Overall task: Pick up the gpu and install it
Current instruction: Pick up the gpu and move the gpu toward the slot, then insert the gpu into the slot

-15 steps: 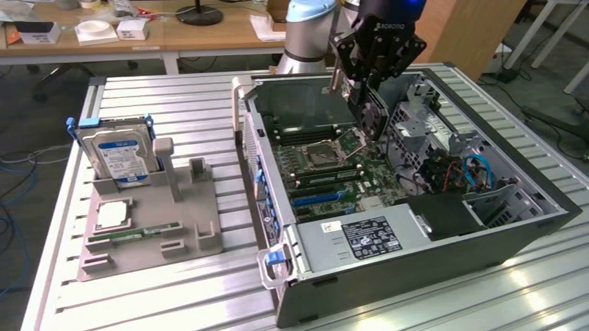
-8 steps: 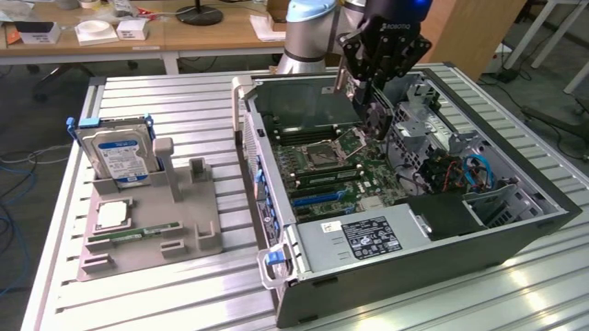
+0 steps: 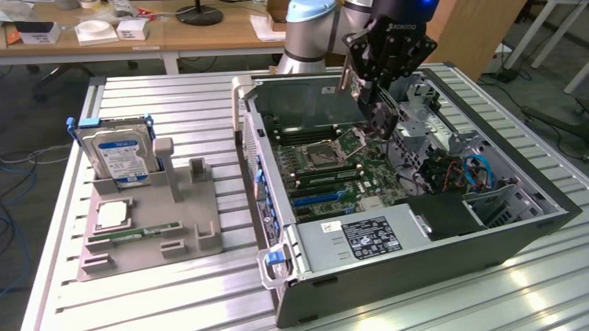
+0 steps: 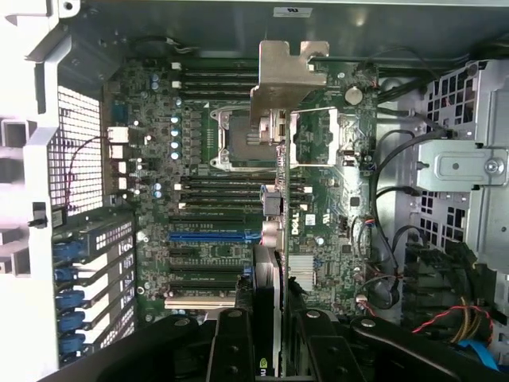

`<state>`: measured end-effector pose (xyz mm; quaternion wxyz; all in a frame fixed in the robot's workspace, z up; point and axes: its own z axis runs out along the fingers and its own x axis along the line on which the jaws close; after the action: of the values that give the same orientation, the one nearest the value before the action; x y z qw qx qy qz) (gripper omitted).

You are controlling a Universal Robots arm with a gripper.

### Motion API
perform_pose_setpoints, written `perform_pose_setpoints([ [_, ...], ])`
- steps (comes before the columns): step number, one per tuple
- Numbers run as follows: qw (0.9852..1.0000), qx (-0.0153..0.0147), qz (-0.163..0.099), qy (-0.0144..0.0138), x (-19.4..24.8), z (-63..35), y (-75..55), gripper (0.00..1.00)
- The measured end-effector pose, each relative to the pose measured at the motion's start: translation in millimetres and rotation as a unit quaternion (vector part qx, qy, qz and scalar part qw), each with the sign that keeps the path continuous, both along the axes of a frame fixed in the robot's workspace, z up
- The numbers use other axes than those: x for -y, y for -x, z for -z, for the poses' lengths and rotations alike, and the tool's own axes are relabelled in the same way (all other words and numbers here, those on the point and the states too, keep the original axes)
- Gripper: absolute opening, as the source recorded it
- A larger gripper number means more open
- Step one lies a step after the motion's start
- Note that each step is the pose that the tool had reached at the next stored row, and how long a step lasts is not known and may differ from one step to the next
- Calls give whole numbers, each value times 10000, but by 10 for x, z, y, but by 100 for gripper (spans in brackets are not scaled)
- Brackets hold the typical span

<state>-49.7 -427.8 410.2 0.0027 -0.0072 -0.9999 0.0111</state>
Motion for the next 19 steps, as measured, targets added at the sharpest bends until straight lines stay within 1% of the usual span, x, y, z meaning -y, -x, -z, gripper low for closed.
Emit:
perform_pose_setpoints([
  [8,10000,-1,-27,0,0,0,-9,26],
  [13,9994,0,-353,-1,0,1,-10,26],
  [19,9975,0,-700,-1,0,1,-10,26],
])
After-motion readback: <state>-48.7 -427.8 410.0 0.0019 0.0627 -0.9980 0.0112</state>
